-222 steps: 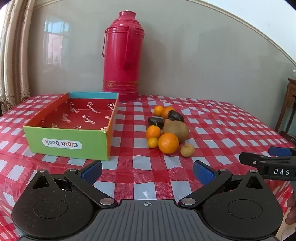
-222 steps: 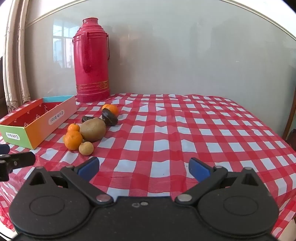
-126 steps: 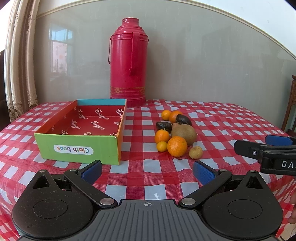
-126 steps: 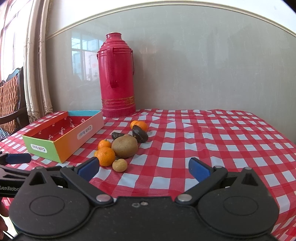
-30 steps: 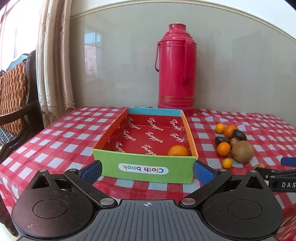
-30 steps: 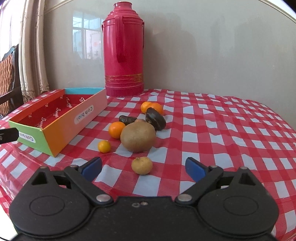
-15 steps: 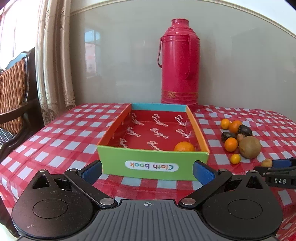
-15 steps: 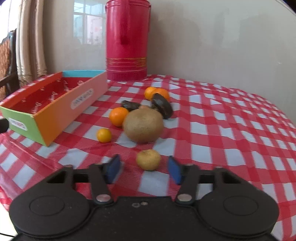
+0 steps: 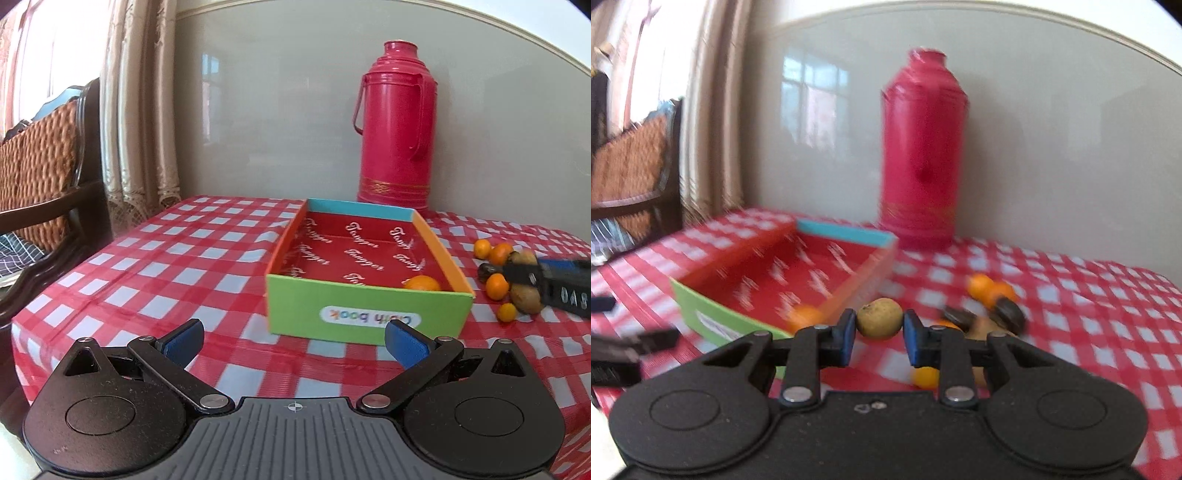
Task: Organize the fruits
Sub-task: 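Reach the right gripper to the small yellow fruit and grasp it, then carry the yellow fruit over the box and open the right gripper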
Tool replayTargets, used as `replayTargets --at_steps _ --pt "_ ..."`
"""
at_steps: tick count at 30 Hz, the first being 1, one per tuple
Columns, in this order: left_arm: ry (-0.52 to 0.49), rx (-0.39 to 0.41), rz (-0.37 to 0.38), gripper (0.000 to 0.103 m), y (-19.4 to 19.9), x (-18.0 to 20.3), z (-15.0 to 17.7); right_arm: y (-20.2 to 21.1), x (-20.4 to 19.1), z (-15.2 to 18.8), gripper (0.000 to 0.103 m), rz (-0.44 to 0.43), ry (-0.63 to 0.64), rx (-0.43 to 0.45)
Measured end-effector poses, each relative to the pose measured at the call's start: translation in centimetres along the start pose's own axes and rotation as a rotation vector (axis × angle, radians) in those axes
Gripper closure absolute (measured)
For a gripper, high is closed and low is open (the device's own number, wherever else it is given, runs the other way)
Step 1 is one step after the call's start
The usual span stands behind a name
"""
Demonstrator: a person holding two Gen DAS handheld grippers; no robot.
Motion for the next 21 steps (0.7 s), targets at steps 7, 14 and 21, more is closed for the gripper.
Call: replayTargets --at_steps 7,14,21 --pt "-0.020 -0.012 -0.037 0.000 0.3 -2.1 0.7 -2.6 -4.4 -1.2 0.084 -0.089 -0.022 0.041" --pt "0.039 -0.031 -0.068 0.000 0.7 -4.8 1.2 -3.9 -7.6 -0.9 0.038 -0.141 -0.012 0.035" --pt "0.054 -0.002 -0.044 0.000 1.0 -4.0 0.9 -0.6 -5.9 -1.0 0.010 -0.056 -0.005 0.165"
Point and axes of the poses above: each gripper's, at about its wrist camera, not at the fingertips, and y roughly against the way its jaws point, x to its right, z to its underside, the point moved 3 cm from there along -y, roughly the way its jaws point, and after that the axes turned 1 degree about x, right-handed, at the moved point
